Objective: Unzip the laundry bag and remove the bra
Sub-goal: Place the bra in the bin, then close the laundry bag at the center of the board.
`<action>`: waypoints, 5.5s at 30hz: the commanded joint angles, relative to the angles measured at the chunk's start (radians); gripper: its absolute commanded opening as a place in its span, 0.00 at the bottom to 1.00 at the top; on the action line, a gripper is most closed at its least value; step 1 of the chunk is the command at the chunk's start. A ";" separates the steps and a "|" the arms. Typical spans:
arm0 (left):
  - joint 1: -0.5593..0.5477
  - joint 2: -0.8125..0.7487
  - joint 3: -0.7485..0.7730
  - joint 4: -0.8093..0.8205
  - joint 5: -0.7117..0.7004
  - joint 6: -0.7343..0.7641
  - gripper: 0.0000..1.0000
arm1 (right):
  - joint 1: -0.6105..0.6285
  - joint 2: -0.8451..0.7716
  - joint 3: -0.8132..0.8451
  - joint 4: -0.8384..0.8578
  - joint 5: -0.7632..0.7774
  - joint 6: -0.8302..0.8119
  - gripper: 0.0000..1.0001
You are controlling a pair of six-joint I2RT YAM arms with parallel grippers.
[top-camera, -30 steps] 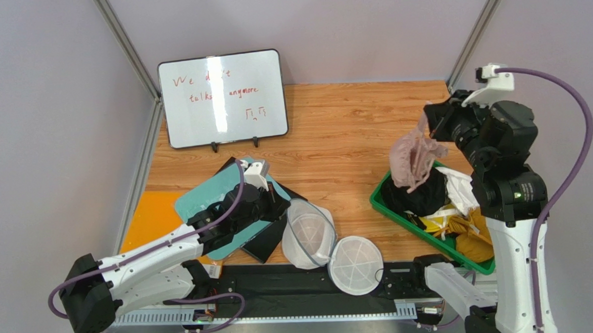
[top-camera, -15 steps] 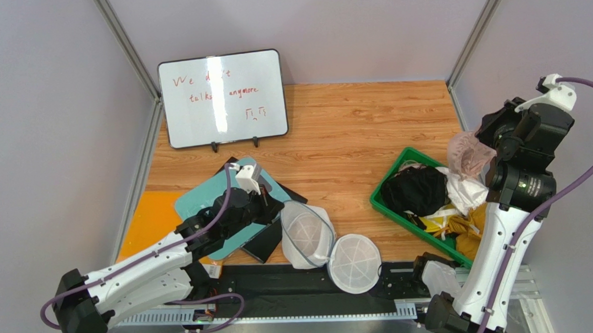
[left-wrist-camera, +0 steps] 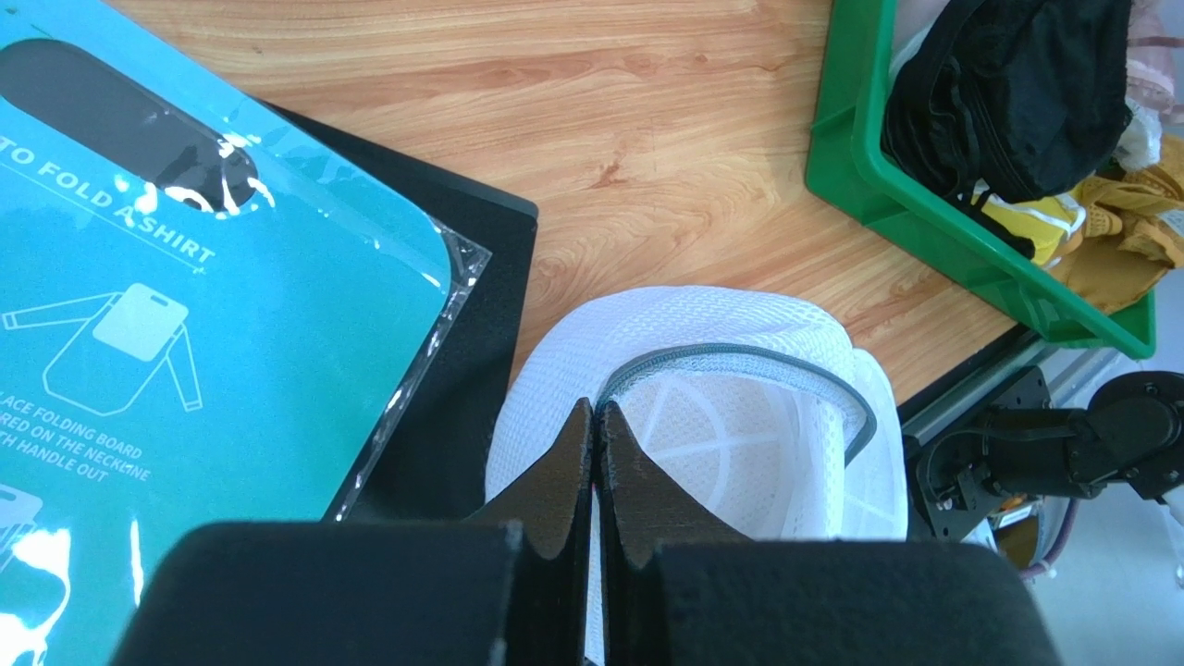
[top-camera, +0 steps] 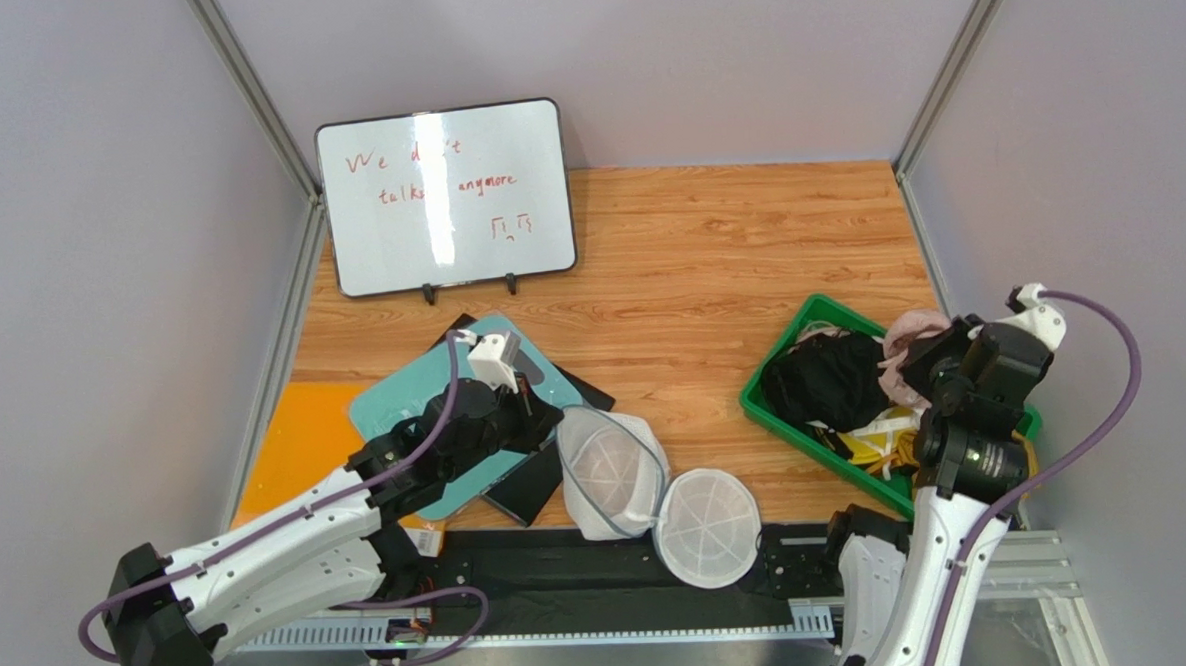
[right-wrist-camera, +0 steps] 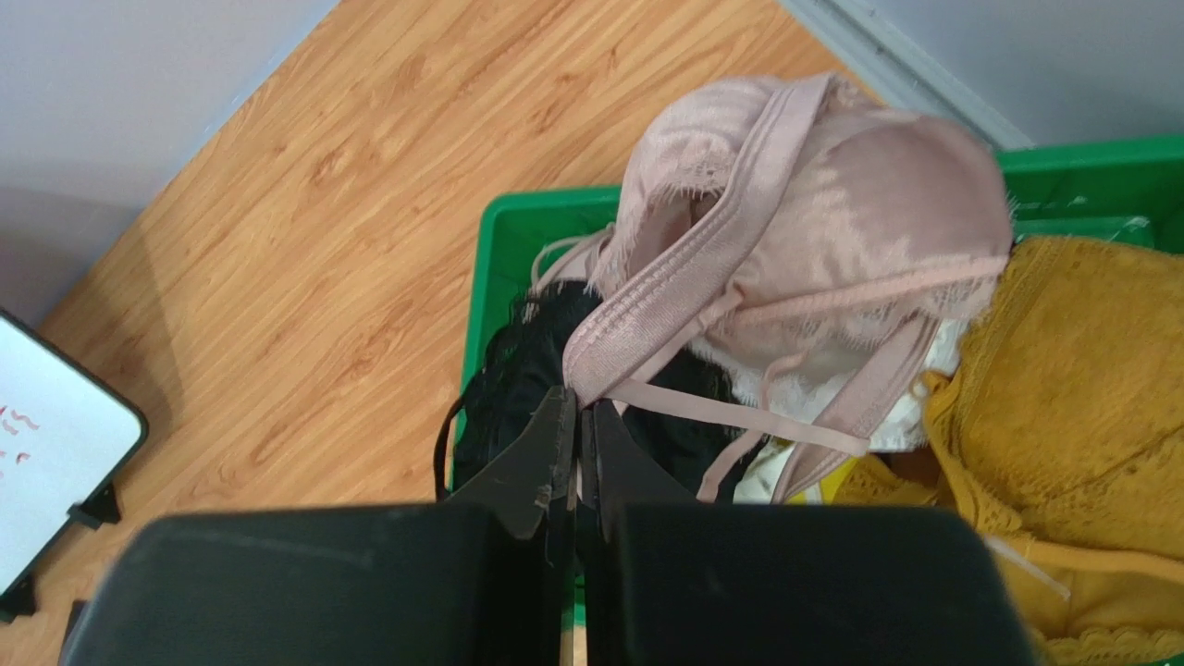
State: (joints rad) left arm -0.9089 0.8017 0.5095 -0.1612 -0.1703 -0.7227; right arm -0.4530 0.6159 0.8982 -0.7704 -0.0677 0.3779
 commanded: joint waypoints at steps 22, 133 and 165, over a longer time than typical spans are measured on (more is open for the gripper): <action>0.004 -0.041 -0.003 -0.027 -0.026 0.008 0.00 | 0.025 -0.249 -0.067 -0.109 -0.228 0.108 0.04; 0.064 0.189 0.139 -0.011 -0.038 0.029 0.00 | 1.126 0.315 0.205 -0.441 0.405 0.213 0.00; -0.087 0.406 0.123 0.255 -0.006 -0.087 0.00 | 1.427 0.933 0.665 -0.350 0.588 0.265 0.00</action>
State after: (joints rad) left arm -0.9928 1.2121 0.6598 0.0490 -0.1753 -0.8009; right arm 0.9333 1.4971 1.5032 -1.2236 0.4839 0.6075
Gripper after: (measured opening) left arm 0.006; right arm 0.007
